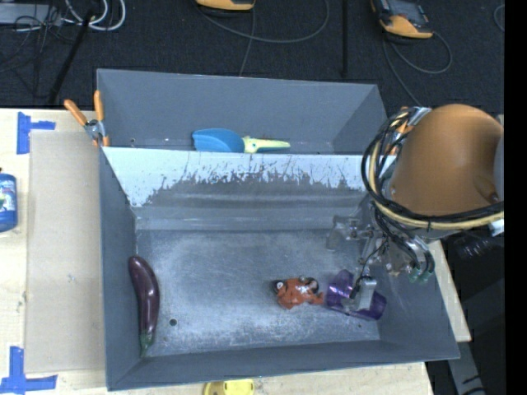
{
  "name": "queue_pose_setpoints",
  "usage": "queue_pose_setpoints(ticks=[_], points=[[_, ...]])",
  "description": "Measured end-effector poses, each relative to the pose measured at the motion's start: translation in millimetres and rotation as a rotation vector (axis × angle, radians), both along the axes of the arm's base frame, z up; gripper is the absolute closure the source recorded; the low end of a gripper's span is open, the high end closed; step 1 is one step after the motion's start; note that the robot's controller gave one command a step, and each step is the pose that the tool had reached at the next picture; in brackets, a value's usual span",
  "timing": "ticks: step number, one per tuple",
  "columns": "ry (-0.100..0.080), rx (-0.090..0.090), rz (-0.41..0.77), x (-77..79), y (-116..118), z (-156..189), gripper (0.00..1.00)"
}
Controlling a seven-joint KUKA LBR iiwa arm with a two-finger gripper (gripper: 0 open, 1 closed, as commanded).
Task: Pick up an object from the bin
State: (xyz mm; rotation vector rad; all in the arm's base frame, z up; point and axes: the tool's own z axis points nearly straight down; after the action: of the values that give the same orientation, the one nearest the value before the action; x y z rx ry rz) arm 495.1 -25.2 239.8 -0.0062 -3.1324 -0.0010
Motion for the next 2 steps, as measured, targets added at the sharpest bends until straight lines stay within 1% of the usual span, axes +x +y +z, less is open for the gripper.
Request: queue_pose_setpoints(ticks=[1,2], points=[[-0.008,0.0,0.001,1.4,0.0,4.2,0.0],[-0.015,-0.001,-0.01,10.7,-65.6,-67.1,0.0]])
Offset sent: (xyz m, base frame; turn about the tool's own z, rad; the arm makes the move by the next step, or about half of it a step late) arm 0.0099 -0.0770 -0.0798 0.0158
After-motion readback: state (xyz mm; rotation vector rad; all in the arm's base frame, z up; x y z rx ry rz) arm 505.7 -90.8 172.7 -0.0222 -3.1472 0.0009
